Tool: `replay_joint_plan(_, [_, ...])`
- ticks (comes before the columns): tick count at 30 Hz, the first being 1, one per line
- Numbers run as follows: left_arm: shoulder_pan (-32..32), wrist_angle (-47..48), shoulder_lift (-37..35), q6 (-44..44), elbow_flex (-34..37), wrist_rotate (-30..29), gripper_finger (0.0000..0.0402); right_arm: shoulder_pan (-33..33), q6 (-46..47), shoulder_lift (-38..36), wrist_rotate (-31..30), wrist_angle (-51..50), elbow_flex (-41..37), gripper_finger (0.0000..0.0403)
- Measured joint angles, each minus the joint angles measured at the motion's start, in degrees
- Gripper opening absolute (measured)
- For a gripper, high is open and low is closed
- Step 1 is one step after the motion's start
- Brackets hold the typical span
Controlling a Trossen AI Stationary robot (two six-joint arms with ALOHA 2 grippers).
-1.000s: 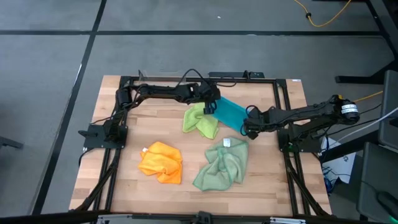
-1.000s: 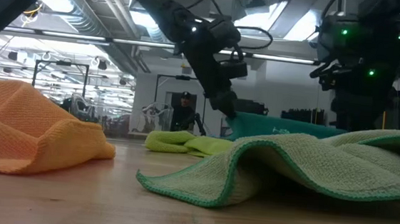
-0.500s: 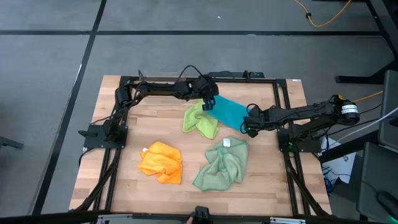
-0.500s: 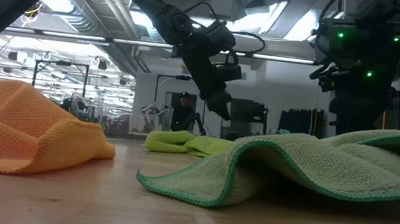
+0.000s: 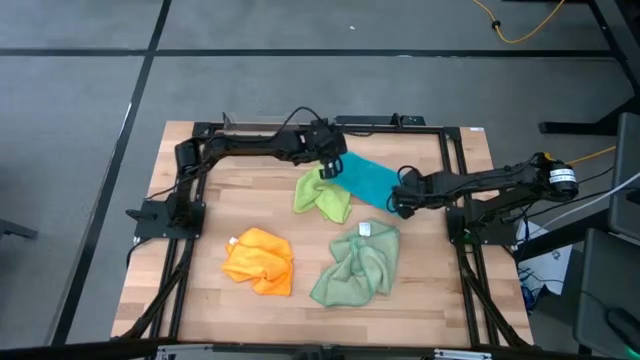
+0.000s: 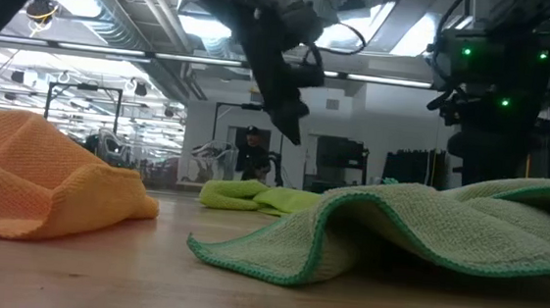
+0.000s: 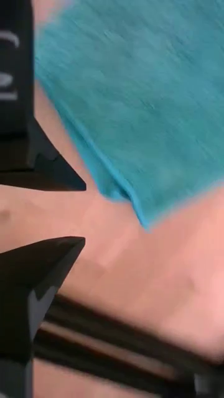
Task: Fold microfiber towels
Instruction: Fold the blue towel
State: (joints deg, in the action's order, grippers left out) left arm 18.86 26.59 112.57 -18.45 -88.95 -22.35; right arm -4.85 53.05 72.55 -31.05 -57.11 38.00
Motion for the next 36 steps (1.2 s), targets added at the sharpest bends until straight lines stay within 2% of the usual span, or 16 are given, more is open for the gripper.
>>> replay_joint_plan(3, [0.9,5.4,-2.9,2.9,0.0,0.0,0.0087,-0.3,0.5,0.0,-6.5,0.8,0.0,0.0124])
replay_joint_plan(5, [2.2,7.6,-4.4,4.4,0.0,-0.1,0.0086,-0.3,0.6,0.0,-8.2,2.0,0.0,0.0123])
replay_joint_plan(11, [6.2,10.9,-5.9,7.8,0.0,2.3,0.0085,-0.3,0.7,0.0,-7.7,9.0,0.1,0.0123])
replay_joint_plan(15, [7.1,11.0,-5.9,7.9,0.0,2.4,0.0085,-0.1,-2.9,0.0,-2.7,14.6,0.1,0.0123])
replay_joint_plan(17, [6.9,11.1,-5.9,7.6,0.0,2.4,0.0085,-0.2,-1.5,0.0,-5.1,16.1,0.4,0.0123])
replay_joint_plan(21, [6.5,11.0,-6.1,7.4,0.0,2.6,0.0085,-4.0,5.4,-2.4,-14.0,7.9,4.4,0.0123])
replay_joint_plan(25, [6.6,11.1,-6.2,7.4,0.0,2.5,0.0085,-10.3,12.3,-8.7,-16.5,-2.8,7.0,0.0123])
replay_joint_plan(27, [6.6,10.9,-6.2,7.4,0.0,2.5,0.0085,-13.3,13.2,-13.1,-13.5,-3.3,6.3,0.0123])
replay_joint_plan(29, [6.6,10.8,-6.2,7.4,0.0,2.5,0.0085,-15.6,11.3,-17.3,-8.0,-1.5,4.5,0.0123])
replay_joint_plan(34, [6.2,9.4,-6.2,7.4,0.0,2.6,0.0085,-16.8,-0.2,-25.2,8.2,16.6,-3.0,0.0123])
replay_joint_plan(36, [6.0,9.1,-6.2,7.4,0.0,2.5,0.0085,-16.8,-2.2,-26.8,12.0,24.4,-6.8,0.0123])
